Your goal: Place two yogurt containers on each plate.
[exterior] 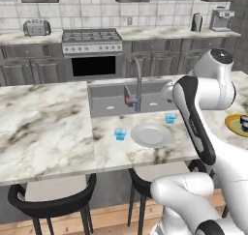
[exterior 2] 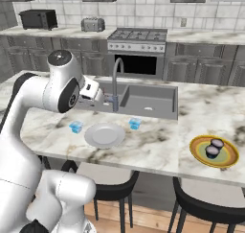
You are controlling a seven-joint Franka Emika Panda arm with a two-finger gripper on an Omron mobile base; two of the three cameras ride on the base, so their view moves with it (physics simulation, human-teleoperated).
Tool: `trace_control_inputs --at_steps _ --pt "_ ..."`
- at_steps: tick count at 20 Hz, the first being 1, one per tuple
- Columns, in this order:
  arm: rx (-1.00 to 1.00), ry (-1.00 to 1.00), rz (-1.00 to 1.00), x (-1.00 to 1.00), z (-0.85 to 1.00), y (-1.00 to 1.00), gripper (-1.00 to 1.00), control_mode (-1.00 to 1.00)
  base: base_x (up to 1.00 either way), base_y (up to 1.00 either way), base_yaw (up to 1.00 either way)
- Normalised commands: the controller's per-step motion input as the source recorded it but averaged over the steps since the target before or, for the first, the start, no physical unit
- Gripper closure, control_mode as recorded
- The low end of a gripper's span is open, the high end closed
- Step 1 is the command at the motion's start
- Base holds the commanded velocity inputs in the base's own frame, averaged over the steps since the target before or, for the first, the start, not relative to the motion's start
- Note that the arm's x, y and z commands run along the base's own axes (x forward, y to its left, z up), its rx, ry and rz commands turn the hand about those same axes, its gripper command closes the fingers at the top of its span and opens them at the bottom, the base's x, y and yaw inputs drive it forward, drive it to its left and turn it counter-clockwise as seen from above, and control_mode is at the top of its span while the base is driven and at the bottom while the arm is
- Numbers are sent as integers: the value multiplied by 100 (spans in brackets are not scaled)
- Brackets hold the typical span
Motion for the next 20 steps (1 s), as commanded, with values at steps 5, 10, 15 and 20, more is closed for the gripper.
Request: trace_control_inputs --at_steps 5,10,15,20 --pt "-1 18 -1 70 -67 -35 -100 -100 0 0 0" --pt "-5 10 -3 71 -59 -44 -100 -100 0 0 0" --pt "-2 9 -8 51 -20 -47 -100 -100 0 0 0" --pt "-10 5 -12 31 -21 -20 -100 -100 0 0 0"
